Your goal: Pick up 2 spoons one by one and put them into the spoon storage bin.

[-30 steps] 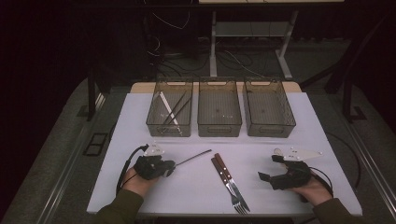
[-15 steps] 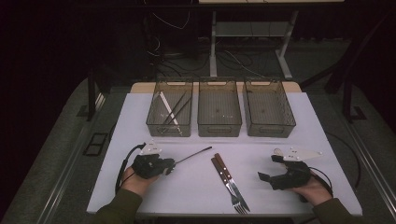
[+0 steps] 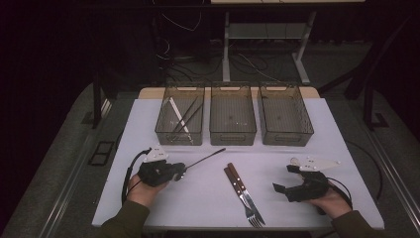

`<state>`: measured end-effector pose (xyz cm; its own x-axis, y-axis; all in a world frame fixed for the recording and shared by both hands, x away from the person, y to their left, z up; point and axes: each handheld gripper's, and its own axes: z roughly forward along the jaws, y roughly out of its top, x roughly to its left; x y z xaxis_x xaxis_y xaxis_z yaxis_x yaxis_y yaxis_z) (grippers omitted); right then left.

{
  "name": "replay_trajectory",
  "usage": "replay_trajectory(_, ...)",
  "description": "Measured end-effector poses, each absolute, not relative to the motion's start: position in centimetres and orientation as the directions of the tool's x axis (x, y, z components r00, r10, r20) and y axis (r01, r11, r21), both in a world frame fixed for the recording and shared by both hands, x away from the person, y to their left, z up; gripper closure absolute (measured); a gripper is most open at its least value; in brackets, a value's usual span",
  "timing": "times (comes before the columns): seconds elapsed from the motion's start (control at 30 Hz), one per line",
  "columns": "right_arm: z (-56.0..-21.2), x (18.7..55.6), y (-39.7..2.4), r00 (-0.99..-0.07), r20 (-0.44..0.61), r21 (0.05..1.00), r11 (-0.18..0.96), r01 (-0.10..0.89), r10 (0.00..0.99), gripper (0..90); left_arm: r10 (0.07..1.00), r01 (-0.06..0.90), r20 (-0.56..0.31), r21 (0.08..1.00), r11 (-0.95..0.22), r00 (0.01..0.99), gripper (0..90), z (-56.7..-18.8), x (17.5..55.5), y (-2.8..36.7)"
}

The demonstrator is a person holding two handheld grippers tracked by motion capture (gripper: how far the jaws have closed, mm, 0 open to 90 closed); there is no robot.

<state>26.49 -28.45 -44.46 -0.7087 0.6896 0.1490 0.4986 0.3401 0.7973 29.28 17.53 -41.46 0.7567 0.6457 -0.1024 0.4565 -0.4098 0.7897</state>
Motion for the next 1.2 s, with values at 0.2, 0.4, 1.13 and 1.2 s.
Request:
replay_trajectory(0.2,-44.5,26.5,-28.5,-0.707,0.150,0.796,0.340,0.501,0.691,10.3,0.652,0.446,-0.101,0.806,-0.390,0.752,86.9,-41.1,29.5,17.3)
replay_trajectory(0.4,-44.5,26.5,-28.4,-0.708,0.151,0.795,0.341,0.502,0.690,10.3,0.653,0.428,-0.094,0.823,-0.374,0.751,86.9,-40.3,30.2,16.6)
replay_trajectory(1.13,-44.5,26.5,-28.5,-0.706,0.149,0.794,0.342,0.502,0.692,10.2,0.644,0.382,-0.092,0.865,-0.326,0.759,86.8,-38.5,33.3,13.5)
replay_trajectory(1.2,-44.5,26.5,-28.5,-0.706,0.149,0.794,0.342,0.503,0.692,10.2,0.645,0.380,-0.094,0.868,-0.320,0.758,86.8,-38.4,33.7,13.3)
